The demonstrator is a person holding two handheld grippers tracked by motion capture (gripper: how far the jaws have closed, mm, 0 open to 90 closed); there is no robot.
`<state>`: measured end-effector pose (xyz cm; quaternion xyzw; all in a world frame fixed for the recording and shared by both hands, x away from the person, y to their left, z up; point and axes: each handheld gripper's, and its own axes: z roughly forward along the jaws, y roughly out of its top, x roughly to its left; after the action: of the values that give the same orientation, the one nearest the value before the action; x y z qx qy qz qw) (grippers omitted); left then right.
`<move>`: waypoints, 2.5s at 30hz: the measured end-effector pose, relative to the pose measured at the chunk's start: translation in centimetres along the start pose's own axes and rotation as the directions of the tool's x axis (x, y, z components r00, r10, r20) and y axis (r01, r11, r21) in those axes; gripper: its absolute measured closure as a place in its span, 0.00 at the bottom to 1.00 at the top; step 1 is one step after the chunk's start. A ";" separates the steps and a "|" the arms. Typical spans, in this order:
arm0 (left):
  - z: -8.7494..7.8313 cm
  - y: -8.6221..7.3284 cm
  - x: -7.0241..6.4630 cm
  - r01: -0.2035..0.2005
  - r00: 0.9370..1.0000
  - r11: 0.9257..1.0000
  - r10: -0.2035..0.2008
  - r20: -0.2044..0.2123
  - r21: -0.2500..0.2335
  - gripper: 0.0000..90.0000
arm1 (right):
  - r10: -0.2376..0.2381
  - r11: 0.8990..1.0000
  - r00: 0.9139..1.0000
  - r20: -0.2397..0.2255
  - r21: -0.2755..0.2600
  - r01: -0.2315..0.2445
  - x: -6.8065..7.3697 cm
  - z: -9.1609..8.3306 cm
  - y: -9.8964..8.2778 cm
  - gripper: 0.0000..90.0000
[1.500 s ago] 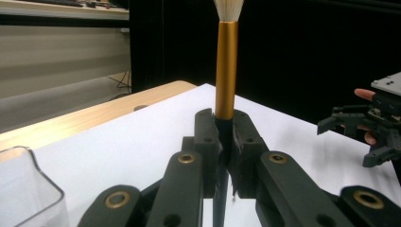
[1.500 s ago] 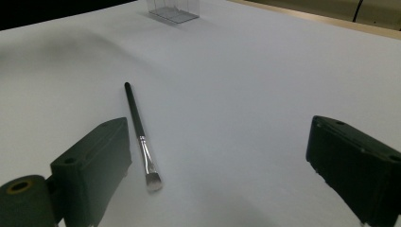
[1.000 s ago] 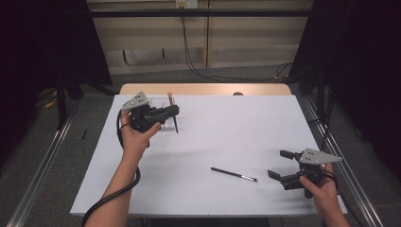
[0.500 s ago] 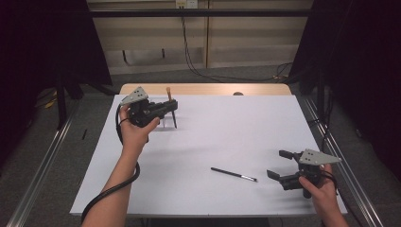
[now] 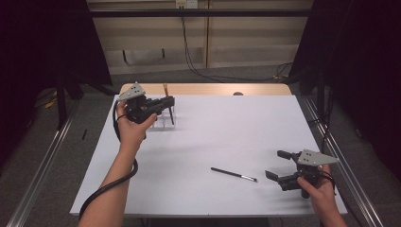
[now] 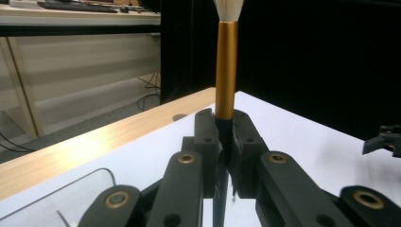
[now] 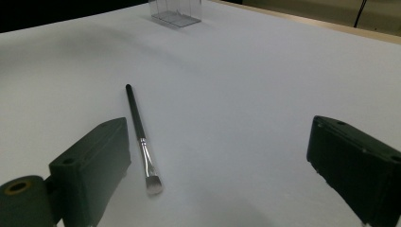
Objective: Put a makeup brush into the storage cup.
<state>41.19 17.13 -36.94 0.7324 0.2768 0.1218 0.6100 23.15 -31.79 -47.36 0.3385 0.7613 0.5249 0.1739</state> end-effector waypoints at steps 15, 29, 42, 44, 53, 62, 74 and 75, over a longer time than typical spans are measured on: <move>-0.2 1.3 1.6 -0.009 0.998 1.000 0.008 -0.056 -0.003 0.93 | -0.003 1.000 1.000 -0.011 -0.016 0.003 0.0 0.0 0.1 0.07; -0.4 2.1 3.5 -0.015 0.993 1.000 0.015 -0.116 0.000 0.93 | -0.006 1.000 1.000 -0.015 -0.019 0.006 0.0 0.0 0.1 0.07; -0.5 2.4 4.8 -0.017 0.986 1.000 0.017 -0.165 0.005 0.93 | -0.006 1.000 1.000 -0.017 -0.021 0.006 0.0 0.0 0.1 0.07; -0.6 2.4 5.0 -0.018 0.984 1.000 0.019 -0.174 0.009 0.93 | -0.007 1.000 1.000 -0.019 -0.021 0.007 0.0 0.0 0.1 0.07; -1.4 2.4 6.0 -0.014 0.976 1.000 0.016 -0.217 0.011 0.93 | -0.005 1.000 1.000 -0.019 -0.024 0.005 0.0 0.0 0.0 0.07; -2.1 2.3 6.9 -0.016 0.968 1.000 0.020 -0.251 0.016 0.93 | -0.006 1.000 1.000 -0.024 -0.023 0.005 0.0 0.1 0.0 0.07; -2.6 2.1 7.7 -0.007 0.959 1.000 0.012 -0.284 0.018 0.92 | -0.009 1.000 1.000 -0.023 -0.023 0.008 0.0 0.1 0.0 0.07; -2.6 2.1 7.8 -0.007 0.959 1.000 0.012 -0.285 0.016 0.92 | -0.008 1.000 1.000 -0.024 -0.023 0.008 0.0 0.1 0.0 0.07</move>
<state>46.72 23.36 -35.59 0.7130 0.3591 0.2268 0.5579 23.24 -31.76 -47.40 0.3272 0.7586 0.5369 0.1708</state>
